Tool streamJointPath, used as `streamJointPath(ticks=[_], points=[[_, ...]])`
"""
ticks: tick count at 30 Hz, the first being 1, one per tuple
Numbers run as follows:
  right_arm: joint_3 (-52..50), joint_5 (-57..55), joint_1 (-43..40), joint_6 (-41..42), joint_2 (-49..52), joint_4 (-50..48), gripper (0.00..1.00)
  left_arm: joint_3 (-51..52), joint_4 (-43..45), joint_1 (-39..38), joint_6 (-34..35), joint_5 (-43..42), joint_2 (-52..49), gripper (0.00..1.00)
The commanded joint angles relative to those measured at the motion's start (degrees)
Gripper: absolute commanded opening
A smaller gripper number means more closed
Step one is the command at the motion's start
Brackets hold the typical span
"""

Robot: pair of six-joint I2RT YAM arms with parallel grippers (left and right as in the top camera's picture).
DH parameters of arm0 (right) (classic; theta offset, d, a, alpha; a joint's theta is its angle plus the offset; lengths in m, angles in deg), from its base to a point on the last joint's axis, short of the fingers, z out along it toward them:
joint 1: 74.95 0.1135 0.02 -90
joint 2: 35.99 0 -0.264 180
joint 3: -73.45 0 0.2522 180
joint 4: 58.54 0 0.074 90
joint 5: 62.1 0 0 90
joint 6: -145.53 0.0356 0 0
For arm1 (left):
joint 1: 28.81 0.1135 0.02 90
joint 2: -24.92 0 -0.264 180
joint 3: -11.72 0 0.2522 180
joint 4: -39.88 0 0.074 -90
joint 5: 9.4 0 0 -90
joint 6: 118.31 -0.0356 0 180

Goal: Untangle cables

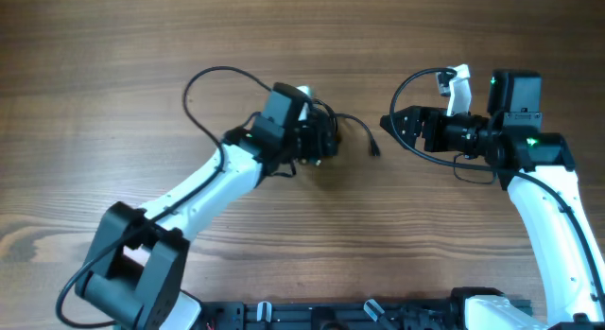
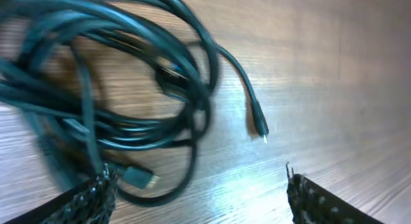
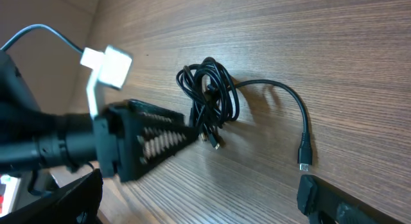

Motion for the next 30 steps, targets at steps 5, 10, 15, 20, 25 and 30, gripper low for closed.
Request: streamJointPath(ticks=[5, 10, 15, 20, 25, 30], points=[[1.2, 0.7, -0.11, -0.44, 0.76, -0.15, 1.0, -0.83, 4.46, -3.21, -6.23, 3.5, -5.33, 0.96], [1.2, 0.68, -0.13, -0.44, 0.76, 0.66, 1.0, -0.83, 5.53, -3.21, -6.21, 4.85, -7.26, 1.0], [1.2, 0.68, -0.13, -0.44, 0.76, 1.25, 1.0, -0.83, 7.02, -3.21, -6.21, 4.87, -8.68, 1.0], [1.2, 0.7, -0.13, -0.44, 0.76, 1.25, 1.0, -0.83, 7.65, -3.21, -6.01, 4.85, -10.16, 1.0], [1.2, 0.7, -0.11, -0.44, 0.76, 1.27, 1.0, -0.83, 7.96, -3.21, -6.01, 4.63, -10.23, 0.98], [1.2, 0.7, -0.11, -0.46, 0.76, 1.46, 1.0, -0.83, 7.85, -3.21, -6.03, 4.63, -10.23, 0.85]])
